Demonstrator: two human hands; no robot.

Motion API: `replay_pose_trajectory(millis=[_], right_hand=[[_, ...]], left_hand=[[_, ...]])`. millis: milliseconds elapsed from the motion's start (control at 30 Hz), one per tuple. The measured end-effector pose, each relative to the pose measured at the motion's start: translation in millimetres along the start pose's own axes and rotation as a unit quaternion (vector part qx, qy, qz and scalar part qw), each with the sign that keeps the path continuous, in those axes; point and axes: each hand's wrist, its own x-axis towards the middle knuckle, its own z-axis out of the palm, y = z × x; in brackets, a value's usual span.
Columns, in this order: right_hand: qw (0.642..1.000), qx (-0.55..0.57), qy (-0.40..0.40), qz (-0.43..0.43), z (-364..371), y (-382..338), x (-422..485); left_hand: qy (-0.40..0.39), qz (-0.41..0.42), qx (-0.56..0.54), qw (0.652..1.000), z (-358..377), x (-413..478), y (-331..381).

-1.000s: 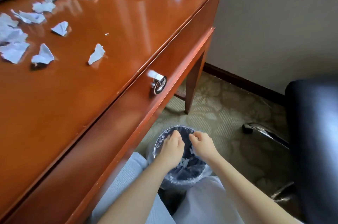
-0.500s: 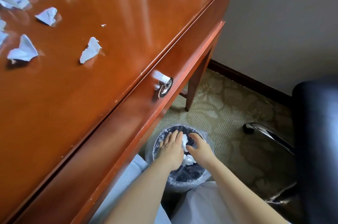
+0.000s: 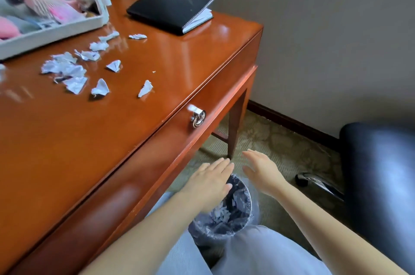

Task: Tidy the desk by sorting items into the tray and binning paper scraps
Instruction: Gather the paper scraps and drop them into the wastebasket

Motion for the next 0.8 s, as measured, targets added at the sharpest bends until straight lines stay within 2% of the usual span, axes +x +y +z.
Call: replay_pose_trajectory(millis=[267,467,667,800], right_hand=[[0.981,-0.033,0.123,-0.146,-83,-60,-39],[0.954,-0.034,0.166,-0.246,-123,-123,-59],[0.928,-0.025,0.167,-0.331,-130,-192,-64],[0.936,-0.058,0.13,-0.323,-117,-230,-54]], left_hand=[[0.114,0.021,0.007,0.993,-103,-77,25],[0.17,-0.01,0.007,0.985,-148,-142,23],[0.222,-0.112,0.038,0.968,-158,-204,-15],[0.25,-0.23,0.03,0.94,-148,-233,-53]])
